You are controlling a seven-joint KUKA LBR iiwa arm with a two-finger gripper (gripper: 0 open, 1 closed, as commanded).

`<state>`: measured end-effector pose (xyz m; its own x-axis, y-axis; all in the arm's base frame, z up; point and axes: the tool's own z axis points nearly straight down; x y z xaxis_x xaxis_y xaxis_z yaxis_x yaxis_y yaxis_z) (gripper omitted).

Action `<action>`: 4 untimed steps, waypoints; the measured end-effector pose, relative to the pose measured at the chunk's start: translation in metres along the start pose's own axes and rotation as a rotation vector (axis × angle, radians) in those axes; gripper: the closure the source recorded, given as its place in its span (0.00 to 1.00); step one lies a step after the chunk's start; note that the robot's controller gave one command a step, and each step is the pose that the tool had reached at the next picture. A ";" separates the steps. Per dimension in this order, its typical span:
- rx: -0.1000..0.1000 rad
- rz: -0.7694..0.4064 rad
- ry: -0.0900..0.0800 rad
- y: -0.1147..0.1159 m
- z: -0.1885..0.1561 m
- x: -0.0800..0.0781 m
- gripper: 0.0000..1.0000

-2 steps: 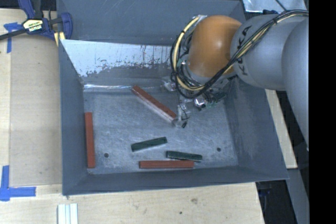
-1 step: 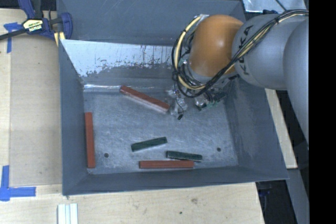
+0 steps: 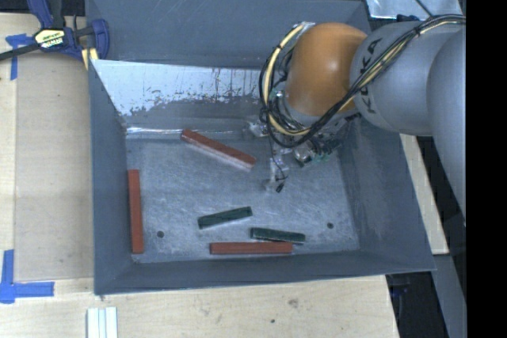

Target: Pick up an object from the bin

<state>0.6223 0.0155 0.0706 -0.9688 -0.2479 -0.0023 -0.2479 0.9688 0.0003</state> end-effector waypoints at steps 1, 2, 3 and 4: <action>0.000 0.131 0.003 0.036 0.001 -0.014 0.00; 0.000 0.132 -0.001 0.035 -0.001 -0.015 1.00; 0.000 0.132 -0.001 0.035 -0.001 -0.015 1.00; 0.002 -0.036 -0.009 0.046 -0.108 -0.007 1.00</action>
Offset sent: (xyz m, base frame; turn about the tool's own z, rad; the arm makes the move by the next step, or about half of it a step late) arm 0.0045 0.0383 -0.0006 0.1317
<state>0.6175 0.0621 0.1788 -0.9591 -0.2827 -0.0115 -0.2827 0.9592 -0.0021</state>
